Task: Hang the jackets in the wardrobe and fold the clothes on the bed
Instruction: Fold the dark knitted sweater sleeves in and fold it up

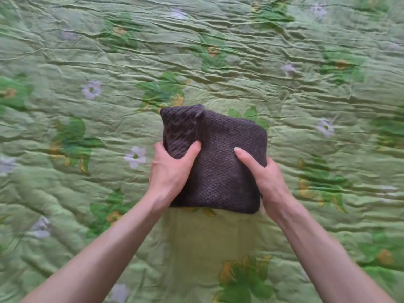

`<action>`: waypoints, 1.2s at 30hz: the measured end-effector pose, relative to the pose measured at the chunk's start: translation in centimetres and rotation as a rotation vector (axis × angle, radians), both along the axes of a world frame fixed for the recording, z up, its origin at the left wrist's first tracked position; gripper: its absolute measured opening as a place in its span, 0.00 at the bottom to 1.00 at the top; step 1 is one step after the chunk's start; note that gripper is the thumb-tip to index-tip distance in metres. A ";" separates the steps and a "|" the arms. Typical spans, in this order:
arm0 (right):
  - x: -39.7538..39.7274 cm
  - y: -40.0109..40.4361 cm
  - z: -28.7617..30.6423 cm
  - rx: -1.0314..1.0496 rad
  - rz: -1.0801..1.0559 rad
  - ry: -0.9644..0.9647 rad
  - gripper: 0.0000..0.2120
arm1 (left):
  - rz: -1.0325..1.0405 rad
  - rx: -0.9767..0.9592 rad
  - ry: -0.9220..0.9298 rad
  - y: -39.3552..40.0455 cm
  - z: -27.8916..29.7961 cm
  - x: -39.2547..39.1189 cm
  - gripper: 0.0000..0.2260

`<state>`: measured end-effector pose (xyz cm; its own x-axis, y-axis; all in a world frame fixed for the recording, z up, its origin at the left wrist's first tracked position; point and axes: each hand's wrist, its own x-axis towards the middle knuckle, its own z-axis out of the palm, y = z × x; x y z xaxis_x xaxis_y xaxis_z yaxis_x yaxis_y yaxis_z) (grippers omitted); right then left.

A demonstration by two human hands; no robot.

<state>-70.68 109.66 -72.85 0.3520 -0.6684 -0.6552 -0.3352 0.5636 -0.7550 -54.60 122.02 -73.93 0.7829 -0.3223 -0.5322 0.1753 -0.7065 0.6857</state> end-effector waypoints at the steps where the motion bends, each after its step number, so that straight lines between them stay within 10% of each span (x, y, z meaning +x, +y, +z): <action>1: -0.1 -0.3 0.3 0.050 -0.009 -0.038 0.30 | 0.028 -0.063 0.127 -0.1 0.3 0.5 0.35; 11: -3.9 0.5 9.7 -0.034 -0.056 -0.082 0.34 | -0.006 -0.370 0.761 1.1 10.5 -0.6 0.21; 20: -13.0 3.7 29.2 -0.060 -0.265 -0.086 0.42 | -0.224 -0.446 0.588 0.4 28.0 -7.9 0.35; 28: -24.6 10.7 43.5 0.017 -0.471 -0.302 0.28 | -0.503 -0.442 0.612 0.4 44.1 -17.8 0.17; 36: -37.1 20.3 52.3 -0.290 -0.650 -0.220 0.30 | -0.745 -0.479 0.661 3.5 52.3 -30.2 0.33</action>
<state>-107.82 130.00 -20.51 -0.0703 -0.9220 -0.3807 0.1739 0.3644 -0.9148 -84.82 125.51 -21.66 -0.0854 -0.8798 -0.4677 0.2488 -0.4734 0.8450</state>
